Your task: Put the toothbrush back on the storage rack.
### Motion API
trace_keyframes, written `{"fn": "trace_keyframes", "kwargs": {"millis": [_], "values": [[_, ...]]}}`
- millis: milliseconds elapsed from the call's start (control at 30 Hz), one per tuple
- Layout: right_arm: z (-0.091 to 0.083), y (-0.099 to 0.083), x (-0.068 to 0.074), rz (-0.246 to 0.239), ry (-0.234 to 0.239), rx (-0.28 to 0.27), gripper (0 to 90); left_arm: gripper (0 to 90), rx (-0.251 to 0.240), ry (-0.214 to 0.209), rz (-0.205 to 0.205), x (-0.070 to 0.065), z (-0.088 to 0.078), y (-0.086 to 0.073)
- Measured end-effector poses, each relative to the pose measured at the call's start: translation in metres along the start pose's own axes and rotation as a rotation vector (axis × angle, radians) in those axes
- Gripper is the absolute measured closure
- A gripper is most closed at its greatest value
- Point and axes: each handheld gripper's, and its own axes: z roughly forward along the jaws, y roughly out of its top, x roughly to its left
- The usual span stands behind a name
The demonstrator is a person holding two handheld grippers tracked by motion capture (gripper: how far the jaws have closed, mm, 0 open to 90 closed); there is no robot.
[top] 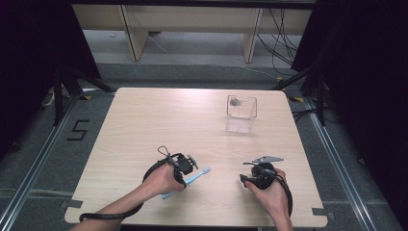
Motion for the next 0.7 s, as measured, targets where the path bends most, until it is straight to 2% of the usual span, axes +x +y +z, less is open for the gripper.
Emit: {"fn": "trace_keyframes", "kwargs": {"millis": [67, 133, 333, 467, 600, 700], "values": [[0.0001, 0.0001, -0.0011, -0.016, -0.004, -0.004, 47.4, 77.0, -0.008, 0.001, 0.007, 0.0001, 0.0006, -0.0004], [0.0013, -0.0001, -0.0004, -0.005, 0.008, -0.002, 47.4, 77.4, -0.001, -0.001, 0.019, 0.0000, 0.0000, -0.0004], [0.0004, -0.0003, -0.0011, -0.015, -0.002, -0.003, 47.5, 77.9, -0.002, 0.001, 0.061, -0.0001, -0.0006, -0.0013], [-0.0002, -0.0004, -0.0012, -0.008, 0.007, 0.007, 47.4, 78.0, -0.010, -0.008, 0.071, -0.0004, -0.0008, -0.0029], [-0.0008, -0.0004, 0.0004, 0.011, -0.007, 0.008, 47.4, 78.0, -0.024, -0.010, 0.078, 0.0012, -0.0024, -0.0038], [-0.0013, -0.0002, 0.0009, 0.015, 0.005, 0.006, 47.4, 78.1, -0.033, -0.012, 0.080, 0.0020, -0.0047, -0.0043]]}}
